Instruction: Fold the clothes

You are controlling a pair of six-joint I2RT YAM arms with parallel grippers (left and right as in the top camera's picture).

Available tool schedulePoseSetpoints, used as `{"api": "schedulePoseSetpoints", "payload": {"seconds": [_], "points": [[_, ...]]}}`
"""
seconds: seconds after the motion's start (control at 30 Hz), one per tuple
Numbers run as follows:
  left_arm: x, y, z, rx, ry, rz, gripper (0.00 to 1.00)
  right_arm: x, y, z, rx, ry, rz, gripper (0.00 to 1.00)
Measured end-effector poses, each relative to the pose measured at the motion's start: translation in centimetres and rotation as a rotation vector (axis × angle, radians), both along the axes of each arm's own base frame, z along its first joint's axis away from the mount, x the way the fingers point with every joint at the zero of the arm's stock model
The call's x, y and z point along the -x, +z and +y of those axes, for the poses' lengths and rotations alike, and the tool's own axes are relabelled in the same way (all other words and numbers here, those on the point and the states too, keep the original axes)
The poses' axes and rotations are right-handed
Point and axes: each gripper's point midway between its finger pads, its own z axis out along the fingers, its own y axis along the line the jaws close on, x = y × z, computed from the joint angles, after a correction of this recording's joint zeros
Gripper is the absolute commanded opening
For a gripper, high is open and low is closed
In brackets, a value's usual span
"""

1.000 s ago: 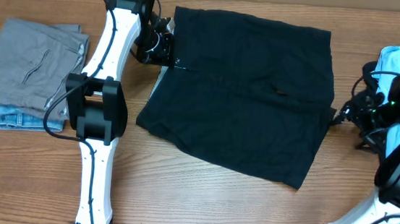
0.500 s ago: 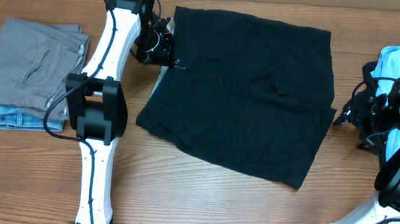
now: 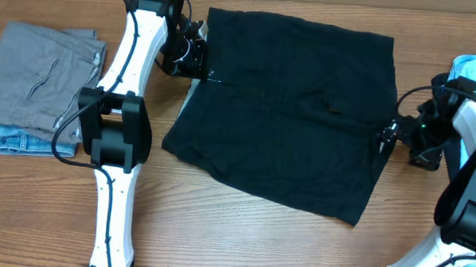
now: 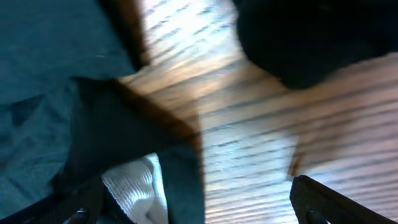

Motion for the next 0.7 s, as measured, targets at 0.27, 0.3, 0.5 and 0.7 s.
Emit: {"api": "schedulePoseSetpoints", "payload": {"seconds": [0.27, 0.3, 0.5, 0.7], "points": [[0.0, 0.0, 0.0, 0.0, 0.0, 0.0, 0.05, -0.8, -0.5, -0.4, 0.03, 0.008, -0.035, 0.98], [0.0, 0.0, 0.0, 0.0, 0.0, 0.0, 0.05, -0.8, -0.6, -0.4, 0.032, 0.008, -0.041, 0.98], [0.0, 0.0, 0.0, 0.0, 0.0, 0.0, 0.05, -1.7, -0.7, -0.5, 0.058, 0.006, -0.141, 0.86], [0.0, 0.0, 0.0, 0.0, 0.0, 0.0, 0.05, -2.5, -0.7, 0.1, 0.027, 0.014, -0.202, 0.3]]}}
